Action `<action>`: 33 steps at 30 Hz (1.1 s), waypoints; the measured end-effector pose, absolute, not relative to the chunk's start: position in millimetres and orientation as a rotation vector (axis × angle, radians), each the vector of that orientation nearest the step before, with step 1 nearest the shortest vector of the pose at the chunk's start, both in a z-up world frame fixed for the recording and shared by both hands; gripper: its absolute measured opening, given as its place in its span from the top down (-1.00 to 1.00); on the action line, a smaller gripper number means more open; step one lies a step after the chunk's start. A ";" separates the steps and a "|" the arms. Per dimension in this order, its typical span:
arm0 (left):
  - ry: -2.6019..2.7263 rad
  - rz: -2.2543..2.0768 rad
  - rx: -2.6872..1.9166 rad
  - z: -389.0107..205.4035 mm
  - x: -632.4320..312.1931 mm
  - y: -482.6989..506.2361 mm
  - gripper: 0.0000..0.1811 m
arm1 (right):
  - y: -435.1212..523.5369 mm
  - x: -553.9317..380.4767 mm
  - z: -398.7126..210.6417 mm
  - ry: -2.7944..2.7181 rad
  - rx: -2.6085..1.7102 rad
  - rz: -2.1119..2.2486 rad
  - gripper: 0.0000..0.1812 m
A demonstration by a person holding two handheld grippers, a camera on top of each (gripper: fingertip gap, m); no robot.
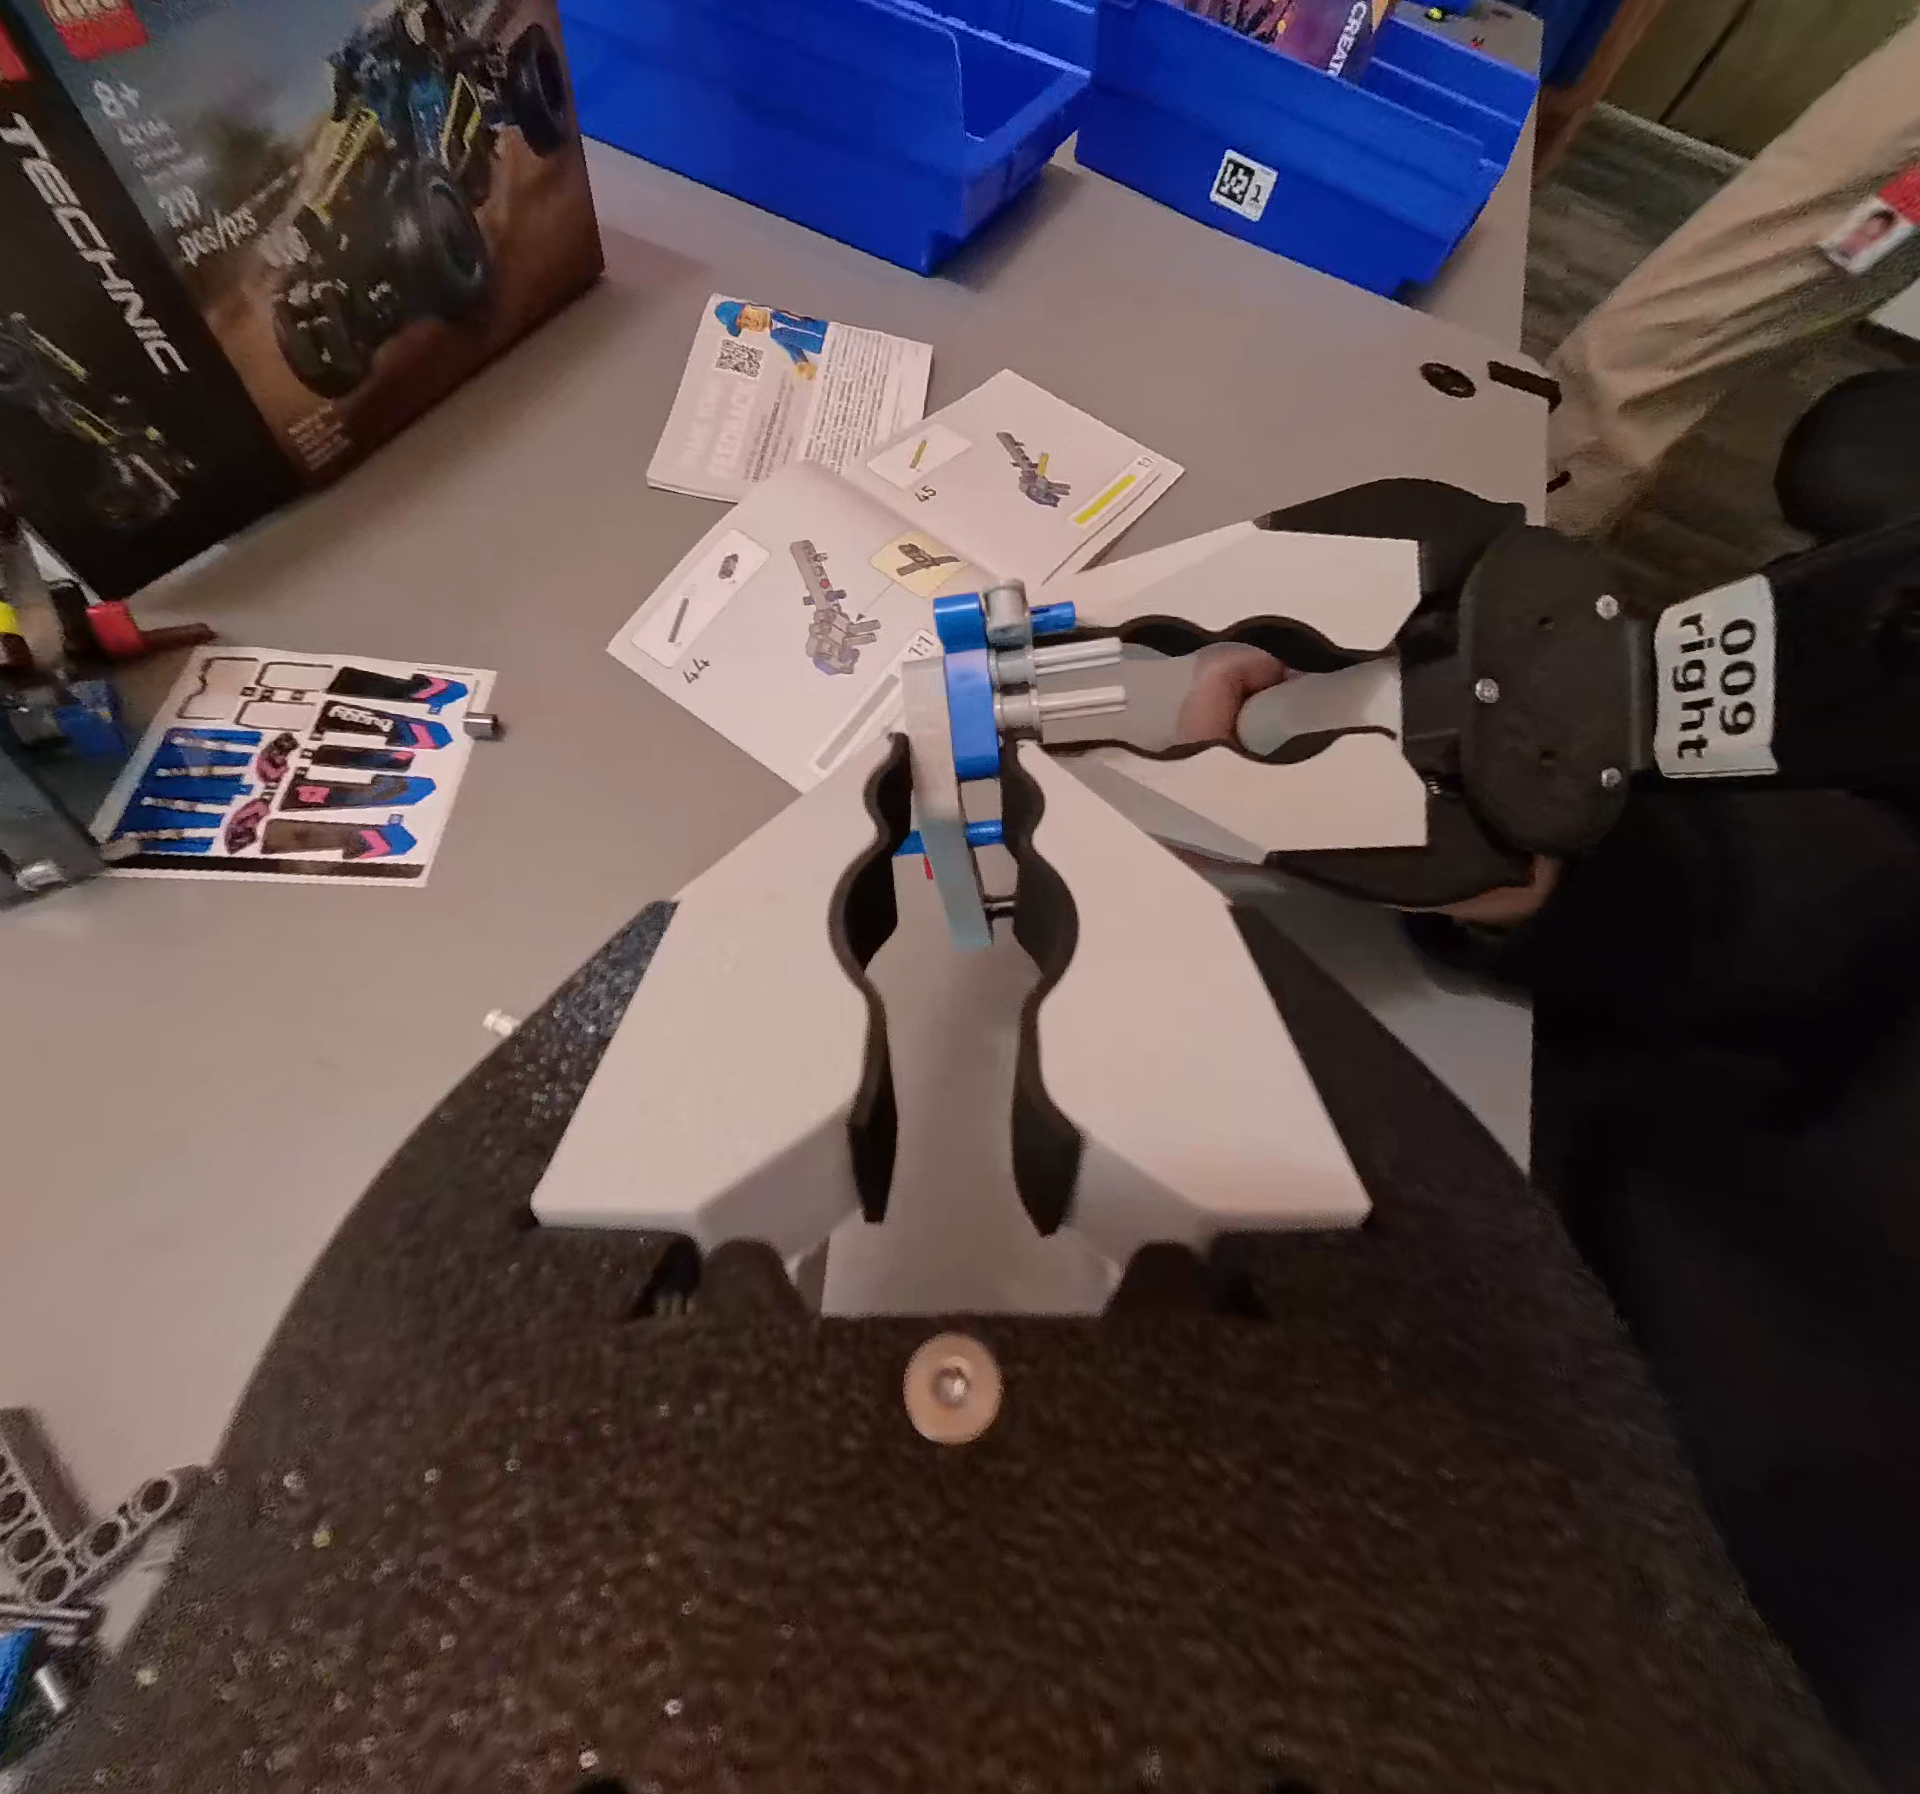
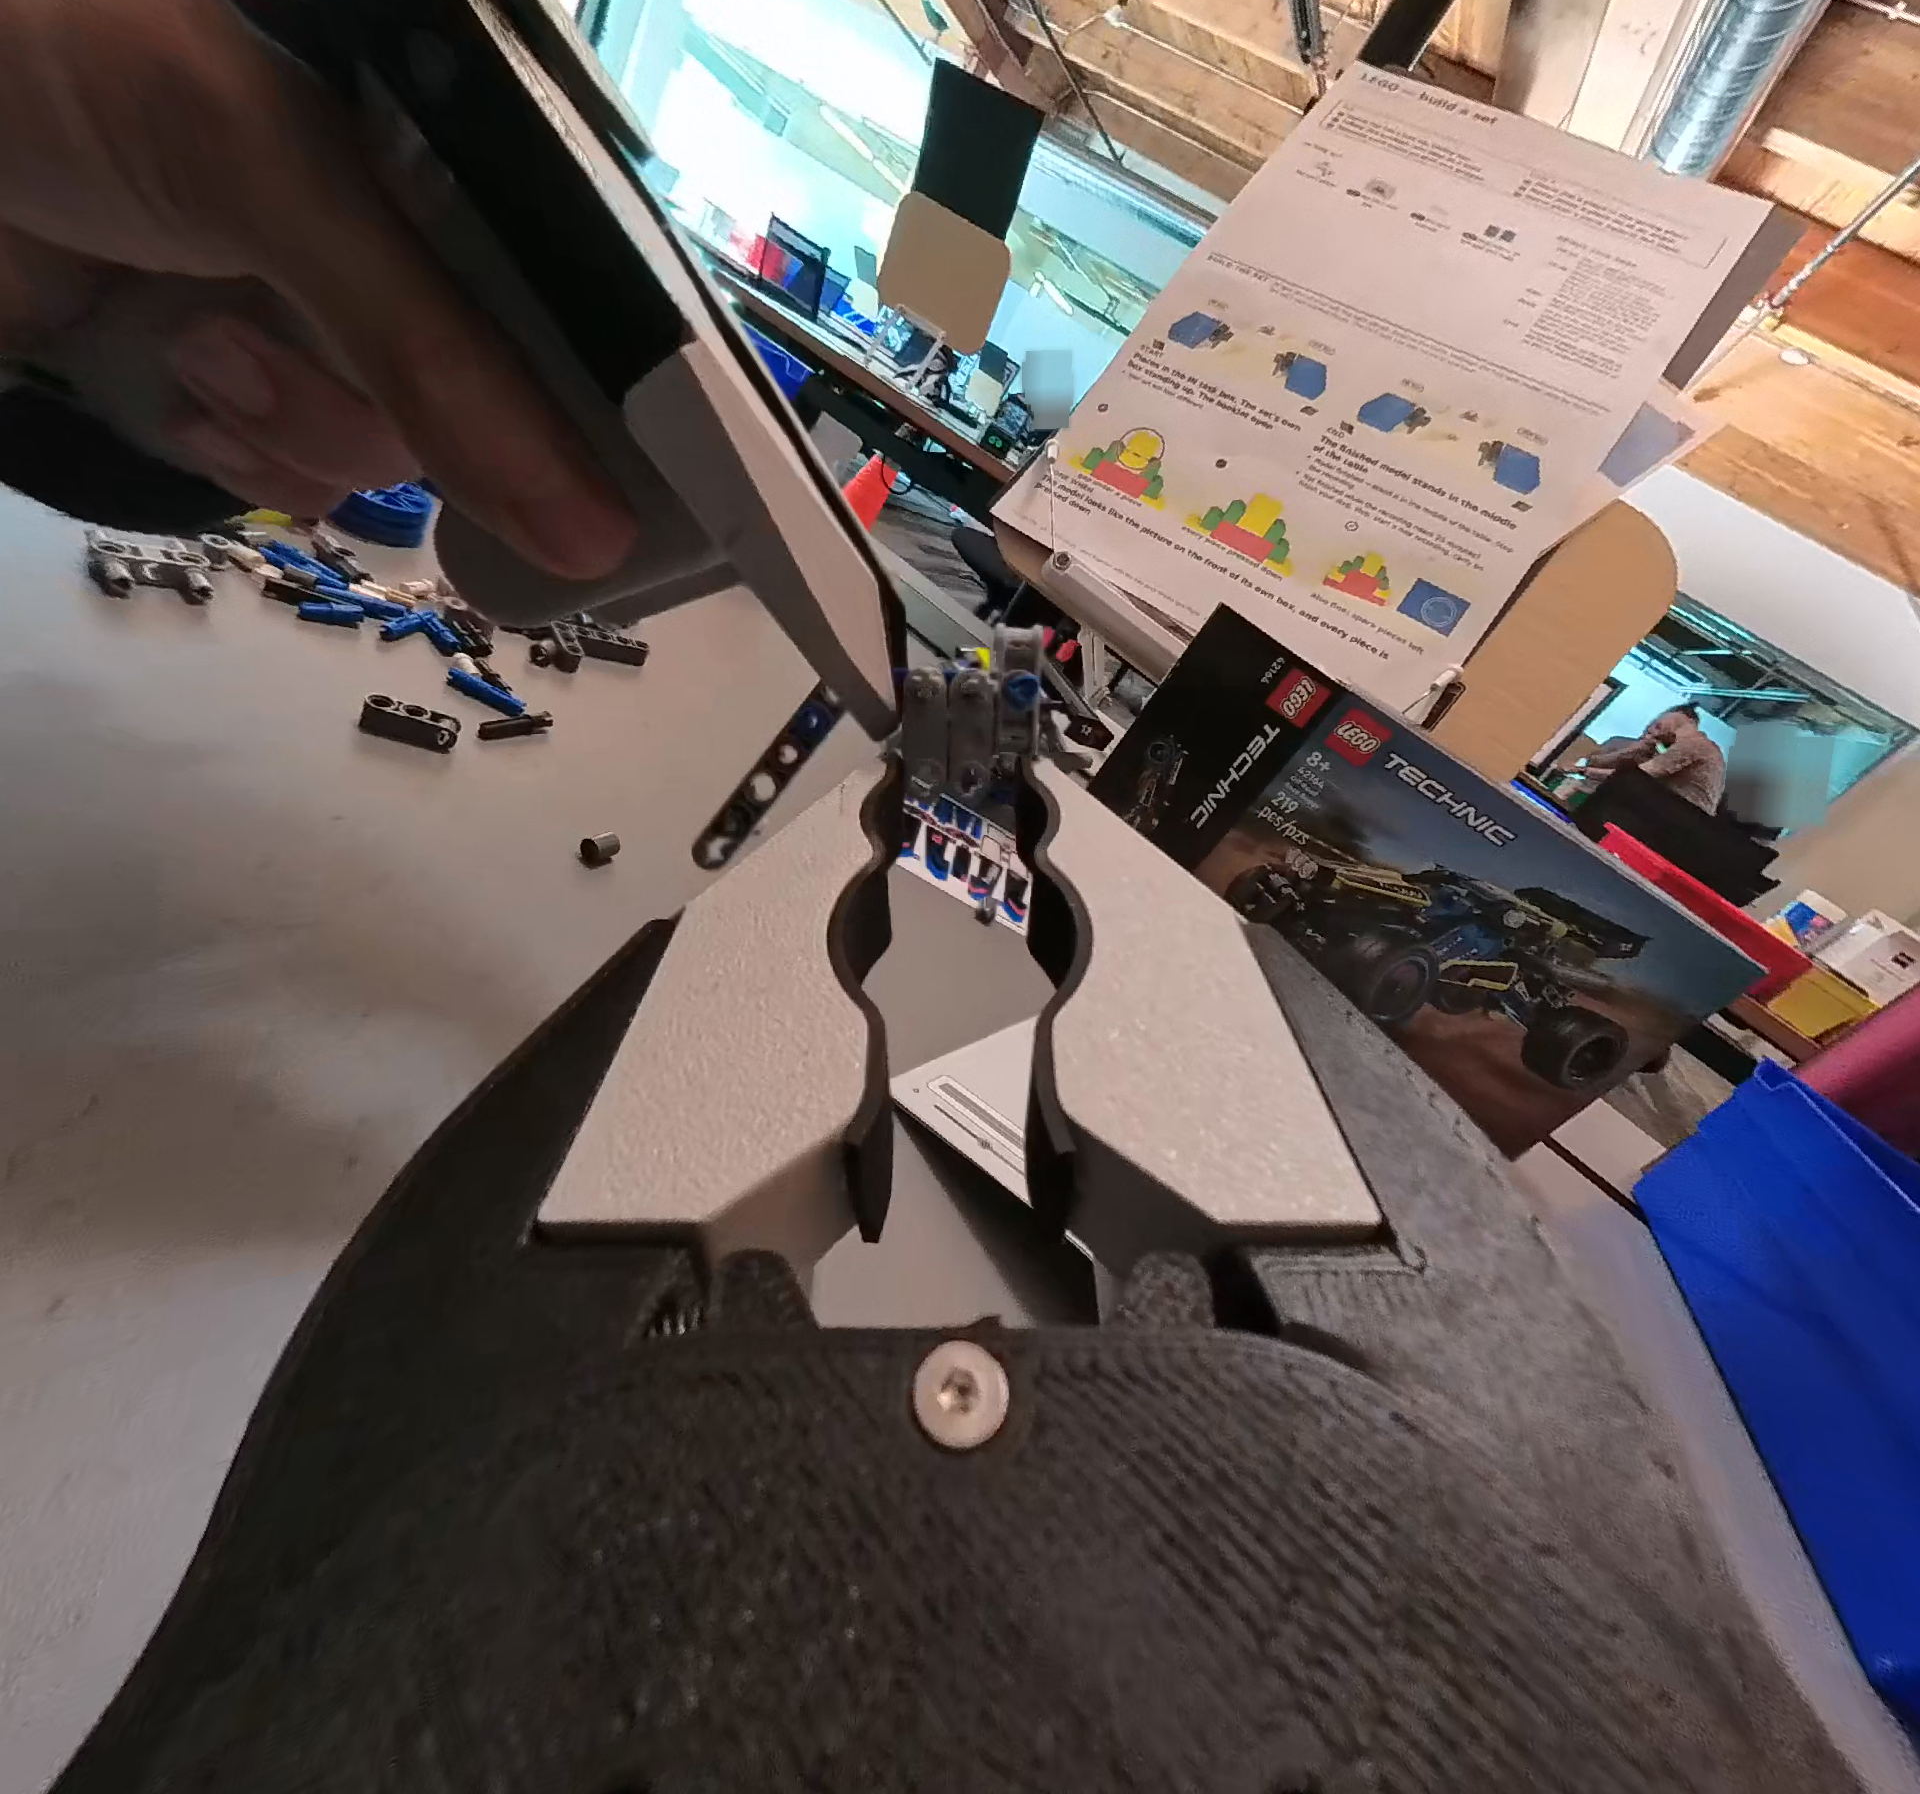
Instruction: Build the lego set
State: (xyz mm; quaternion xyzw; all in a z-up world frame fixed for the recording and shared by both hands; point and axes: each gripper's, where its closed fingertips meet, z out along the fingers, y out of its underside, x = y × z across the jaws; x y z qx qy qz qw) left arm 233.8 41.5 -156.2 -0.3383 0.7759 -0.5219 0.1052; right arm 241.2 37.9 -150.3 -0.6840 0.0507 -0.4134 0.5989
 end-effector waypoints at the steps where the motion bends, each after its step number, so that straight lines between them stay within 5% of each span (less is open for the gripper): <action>1: 2.300 -1.550 -1.011 -157.3 233.0 41.4 0.85 | 38.7 239.6 -150.2 0.108 -1.587 -0.950 0.82; 11: 2.501 -1.568 -1.149 -176.0 225.6 53.3 0.85 | 51.7 233.2 -167.4 0.028 -1.704 -0.907 0.85; 17: 2.526 -1.645 -1.267 -179.8 223.7 53.1 0.85 | 46.6 238.6 -162.2 0.069 -1.667 -0.923 0.57; 21: 2.536 -1.661 -1.295 -182.3 223.2 54.5 0.85 | 53.3 233.3 -167.3 0.001 -1.695 -0.943 0.75; 33: 2.438 -1.673 -1.079 -170.8 235.5 47.8 0.84 | 43.7 243.7 -158.6 0.165 -1.662 -0.940 0.76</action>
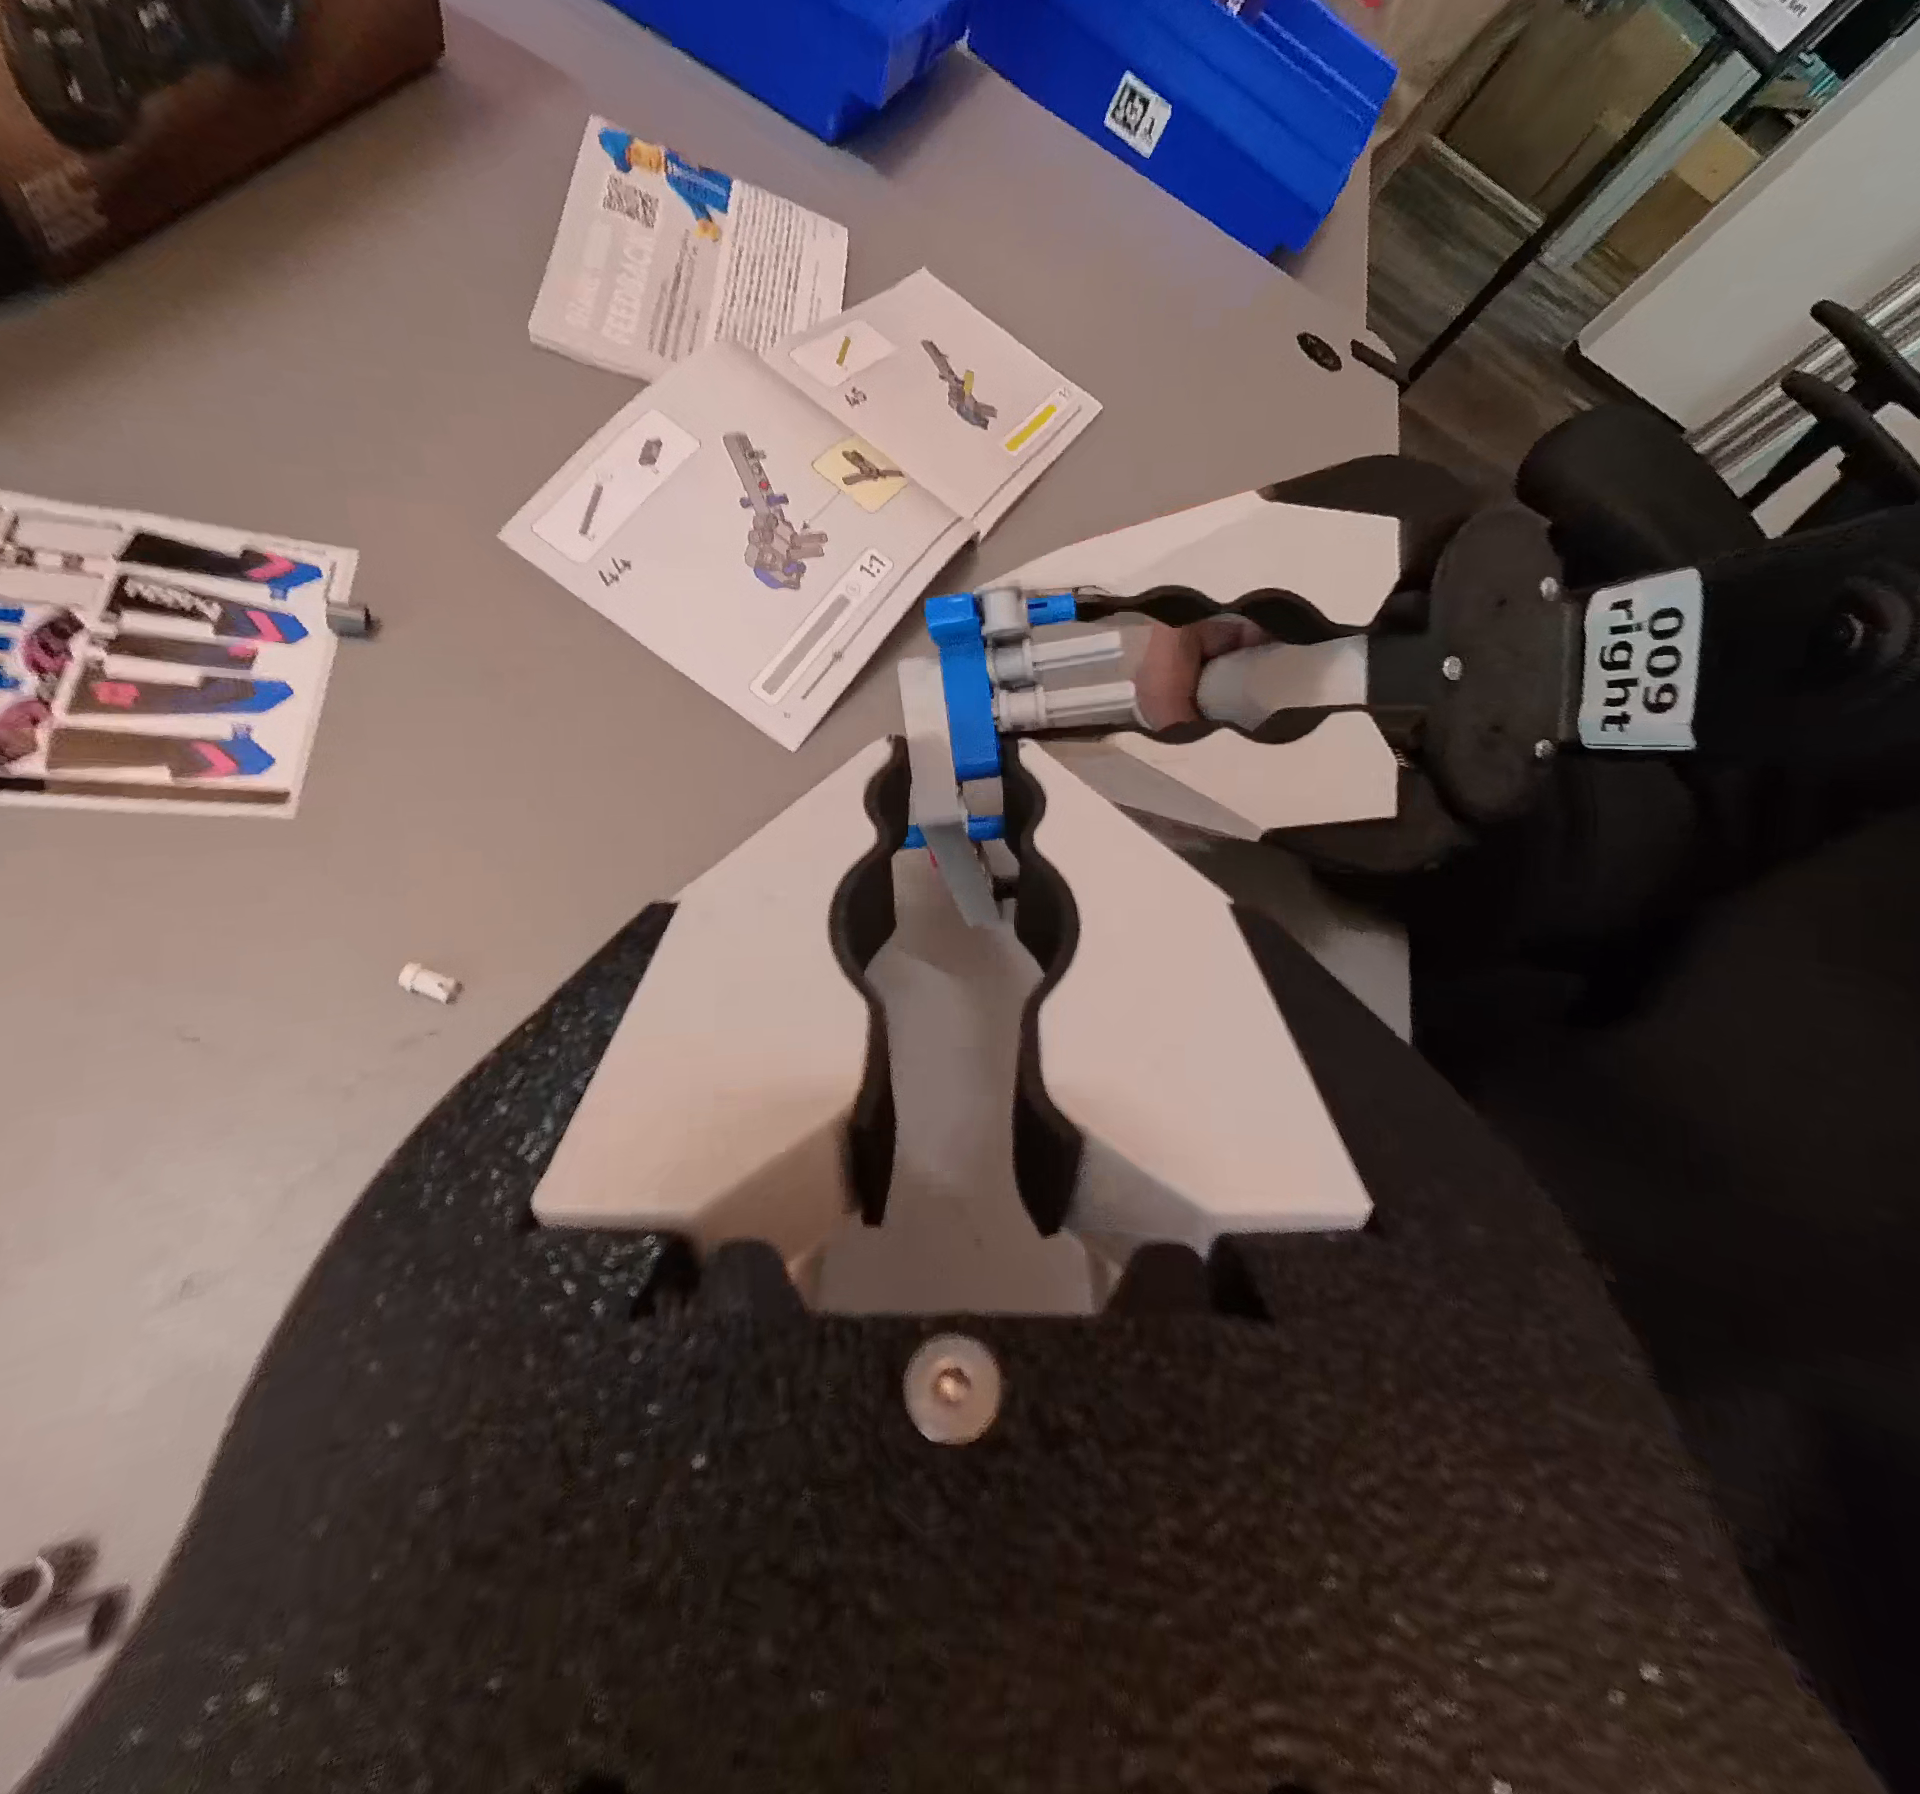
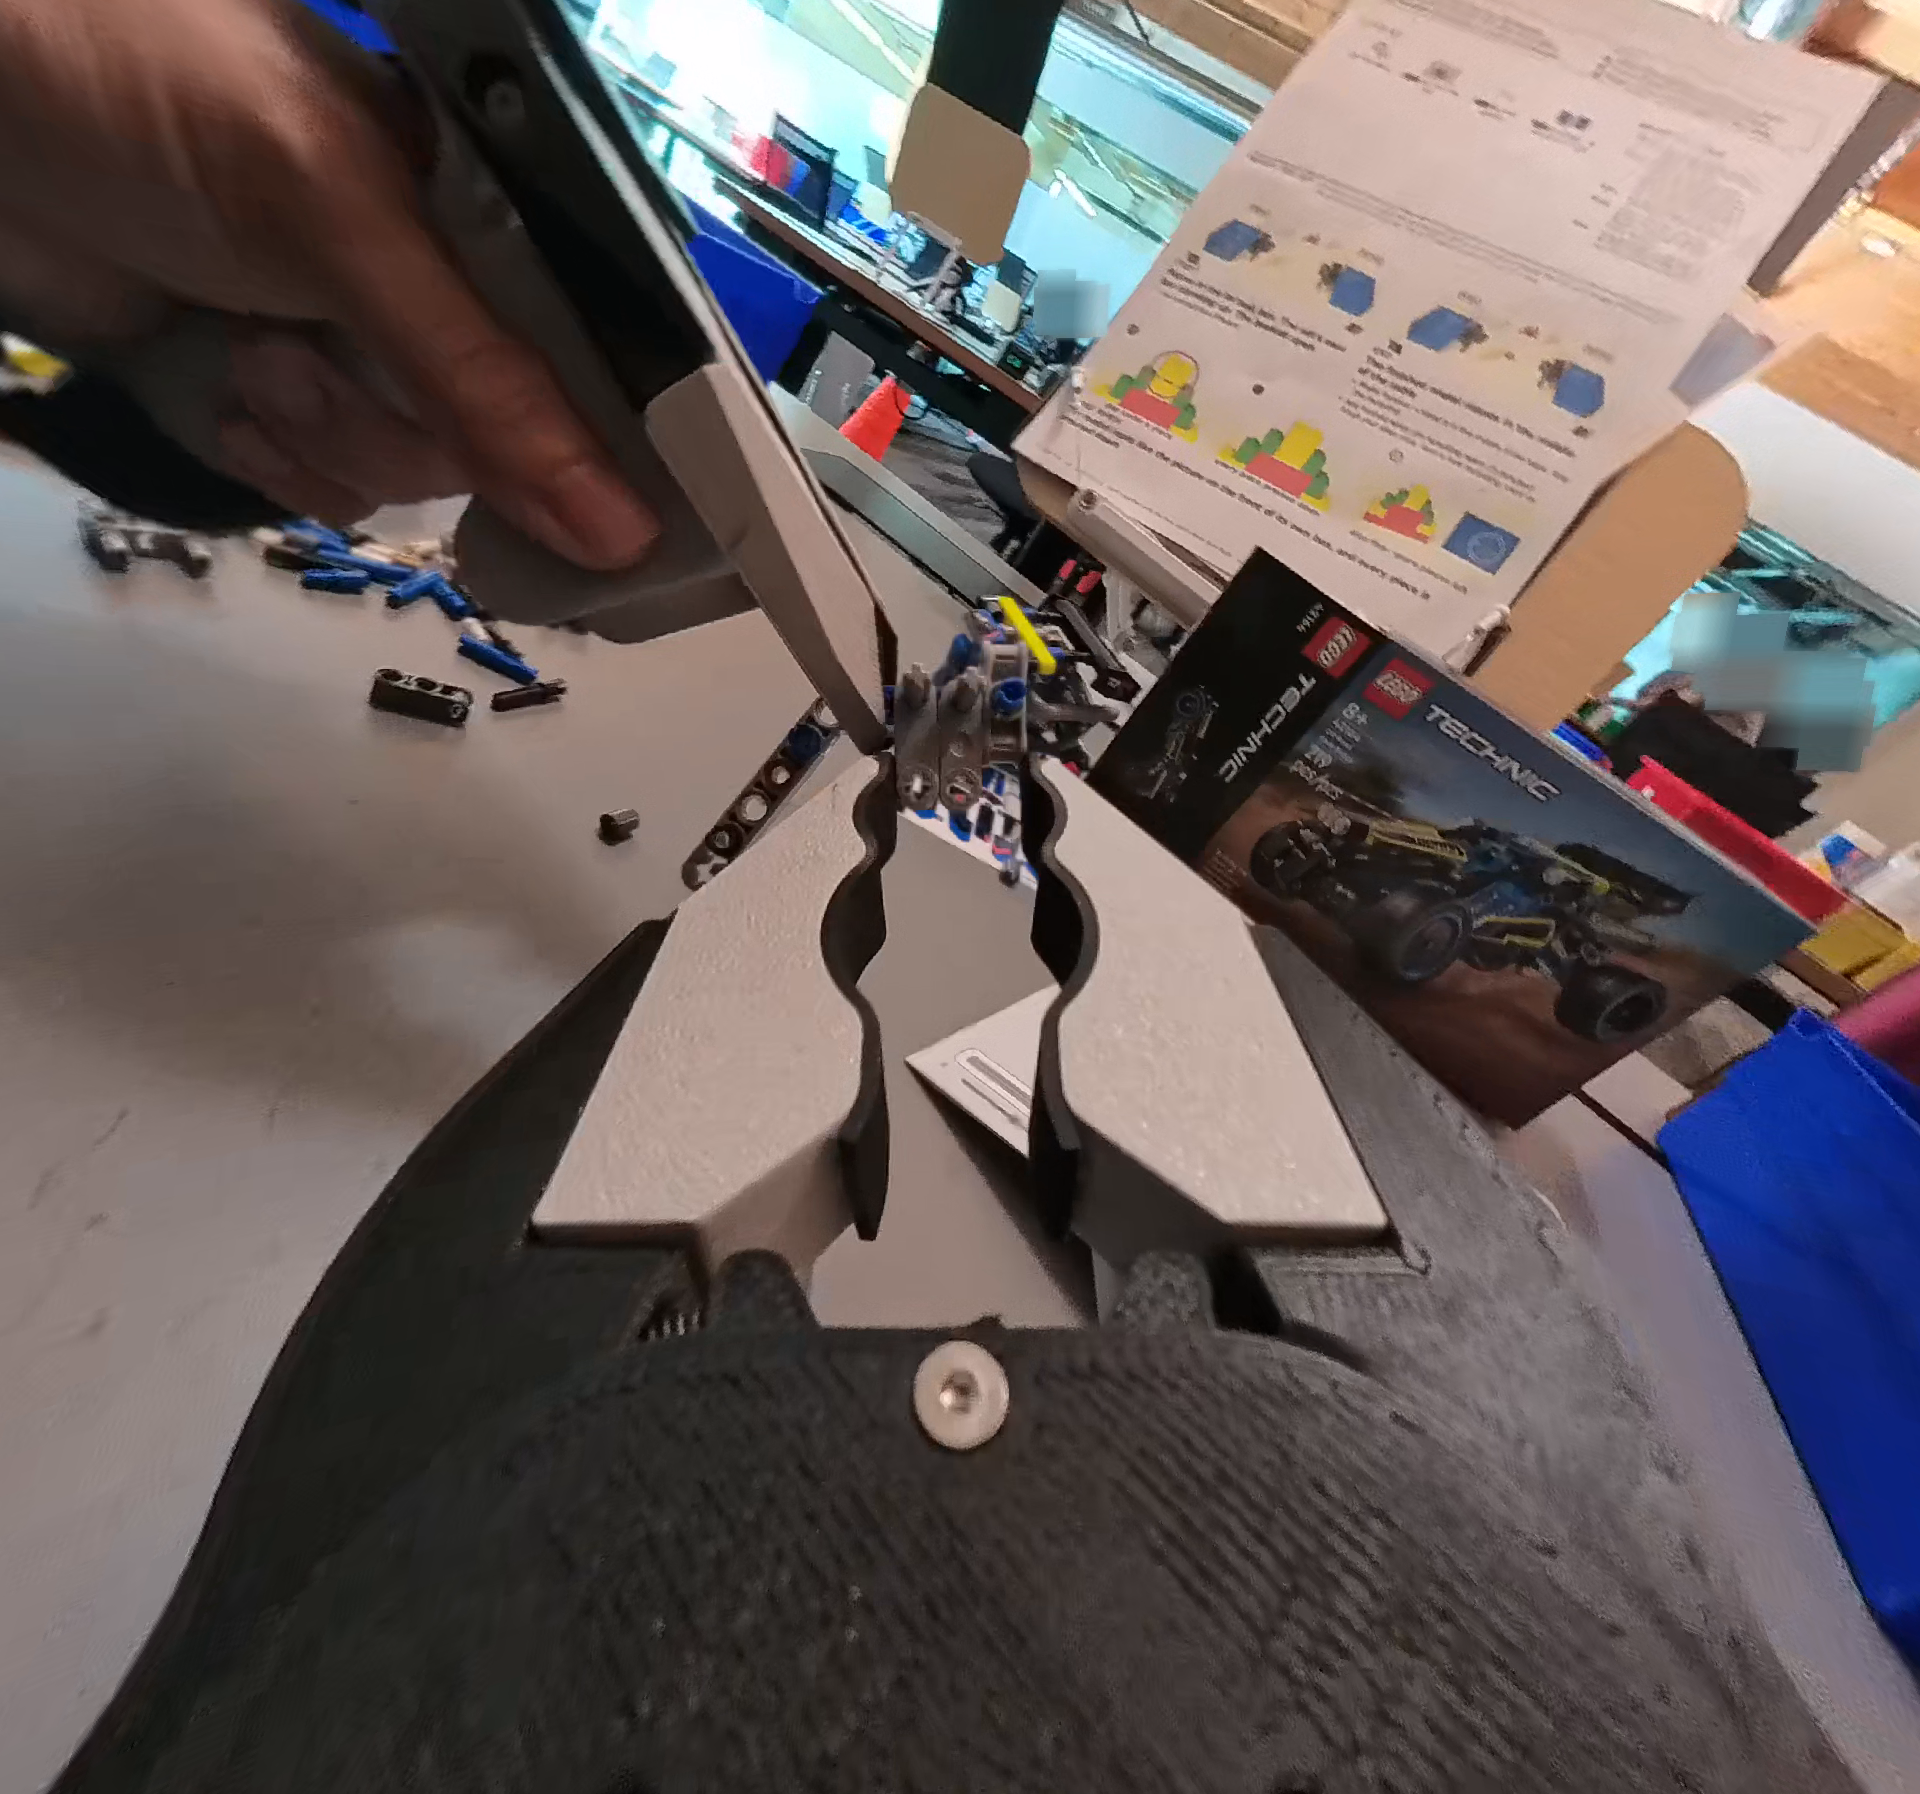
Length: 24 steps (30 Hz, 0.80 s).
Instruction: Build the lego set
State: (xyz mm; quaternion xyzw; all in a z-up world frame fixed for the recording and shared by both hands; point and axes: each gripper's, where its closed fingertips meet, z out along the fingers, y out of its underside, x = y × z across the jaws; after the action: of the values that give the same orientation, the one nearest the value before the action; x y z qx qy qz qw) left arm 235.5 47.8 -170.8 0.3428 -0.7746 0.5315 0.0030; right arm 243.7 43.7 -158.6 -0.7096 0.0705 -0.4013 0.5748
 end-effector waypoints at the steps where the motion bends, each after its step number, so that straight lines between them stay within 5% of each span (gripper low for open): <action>1: -2.438 1.703 1.062 -168.7 237.8 45.7 0.84 | 41.2 245.7 -157.3 0.185 -1.661 -0.956 0.76; 6: -2.535 1.673 1.071 -176.1 247.3 41.8 0.85 | 36.4 254.2 -168.4 0.240 -1.735 -0.960 0.75; 14: -2.436 1.026 0.950 -211.8 217.7 57.8 0.85 | 38.6 226.2 -194.8 0.103 -1.937 -0.488 0.55; 24: -2.104 0.788 0.734 -230.8 198.0 35.0 0.85 | 32.6 205.5 -213.0 -0.141 -2.017 -0.277 0.67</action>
State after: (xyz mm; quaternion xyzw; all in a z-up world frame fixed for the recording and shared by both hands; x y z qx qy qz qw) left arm 198.0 35.0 -230.8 0.2875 -0.8237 0.3086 0.3790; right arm 205.5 32.6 -213.0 -0.8425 -0.0589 -0.1156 0.5229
